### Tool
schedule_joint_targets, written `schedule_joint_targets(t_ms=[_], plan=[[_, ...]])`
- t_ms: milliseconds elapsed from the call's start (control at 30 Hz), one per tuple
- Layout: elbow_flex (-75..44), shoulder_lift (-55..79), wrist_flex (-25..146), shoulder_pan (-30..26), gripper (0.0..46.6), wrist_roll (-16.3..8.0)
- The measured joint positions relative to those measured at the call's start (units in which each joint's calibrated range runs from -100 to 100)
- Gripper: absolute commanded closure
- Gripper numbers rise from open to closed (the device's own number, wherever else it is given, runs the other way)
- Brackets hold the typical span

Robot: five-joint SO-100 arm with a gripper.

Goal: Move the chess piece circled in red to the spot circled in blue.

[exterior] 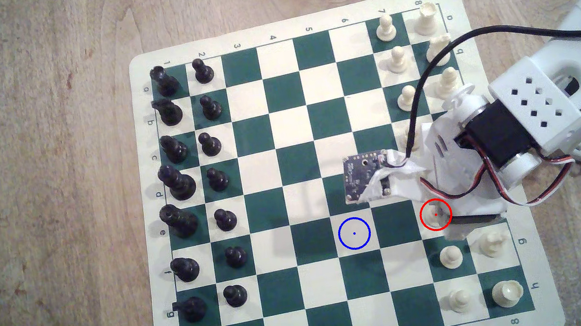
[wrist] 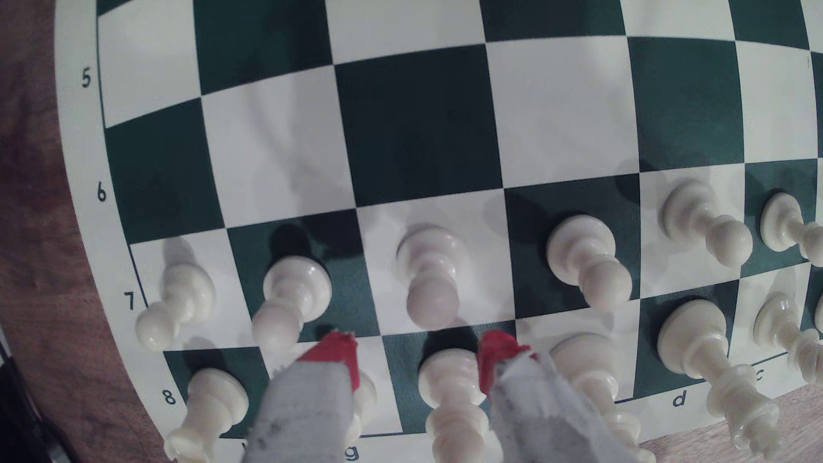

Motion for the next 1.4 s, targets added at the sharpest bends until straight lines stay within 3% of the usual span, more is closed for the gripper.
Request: schedule_joint_targets(t_ms=[833, 1267, 1400], plan=[[0.6, 6.5, -7.0, 0.0, 34.9, 1.5], [0.6, 7.0, -7.3, 0.7, 46.2, 2.0], [0.6, 7.0, -7.3, 0.7, 46.4, 2.1]])
